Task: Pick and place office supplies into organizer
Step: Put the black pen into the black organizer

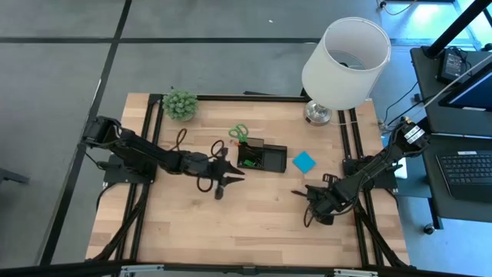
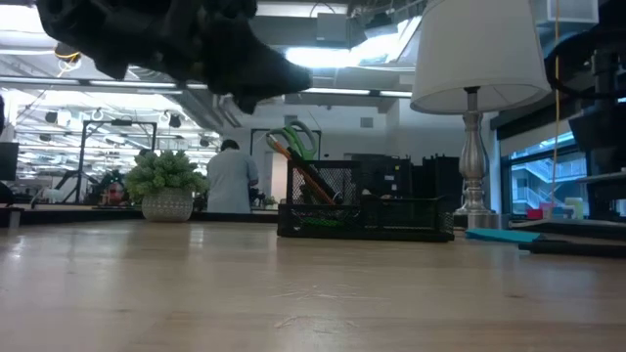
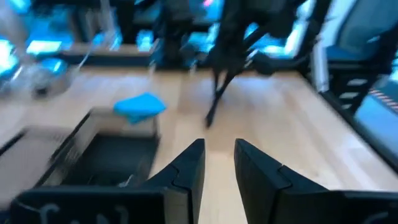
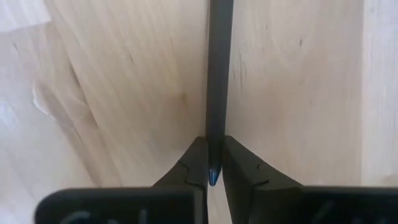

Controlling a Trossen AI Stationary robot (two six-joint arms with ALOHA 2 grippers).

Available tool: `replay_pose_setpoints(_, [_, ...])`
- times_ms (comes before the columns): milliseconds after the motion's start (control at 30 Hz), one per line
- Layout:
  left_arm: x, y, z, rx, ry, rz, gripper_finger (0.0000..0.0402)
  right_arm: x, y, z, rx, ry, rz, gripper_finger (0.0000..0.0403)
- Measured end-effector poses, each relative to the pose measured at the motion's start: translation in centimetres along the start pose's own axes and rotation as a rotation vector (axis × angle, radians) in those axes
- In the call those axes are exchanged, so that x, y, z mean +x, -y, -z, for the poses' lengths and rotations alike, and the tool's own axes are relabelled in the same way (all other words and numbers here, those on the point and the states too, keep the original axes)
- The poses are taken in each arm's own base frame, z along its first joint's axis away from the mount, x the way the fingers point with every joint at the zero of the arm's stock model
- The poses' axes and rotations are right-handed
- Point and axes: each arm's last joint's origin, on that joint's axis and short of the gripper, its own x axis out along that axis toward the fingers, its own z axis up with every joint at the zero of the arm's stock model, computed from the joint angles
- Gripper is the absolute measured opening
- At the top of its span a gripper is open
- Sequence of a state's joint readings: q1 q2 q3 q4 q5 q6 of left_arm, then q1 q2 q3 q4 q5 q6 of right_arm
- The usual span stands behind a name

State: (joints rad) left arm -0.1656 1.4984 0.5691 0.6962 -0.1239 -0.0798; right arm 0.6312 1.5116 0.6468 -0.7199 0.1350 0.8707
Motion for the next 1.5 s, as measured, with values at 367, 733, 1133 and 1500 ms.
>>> replay_pose_setpoints(367, [7.3, 1.6, 2.0, 0.082, -0.038, 0.127, 0.0082, 0.1, -1.5, -1.9, 0.112, 0.287, -0.081, 0.0028])
replay_pose_setpoints(733, [8.4, 0.8, 3.0, 0.099, -0.229, 0.075, 0.0082, 1.5, -2.2, -2.4, 0.157, 0.364, -0.170, 0.0027])
replay_pose_setpoints(1133, [8.5, 1.0, 3.3, 0.145, -0.283, 0.091, 0.0097, 1.5, -2.2, -2.4, 0.147, 0.369, -0.165, 0.0027])
replay_pose_setpoints(1500, [9.6, 1.1, 2.7, 0.111, -0.257, 0.085, 0.0156, 1.6, -2.0, -2.6, 0.157, 0.358, -0.170, 0.0027])
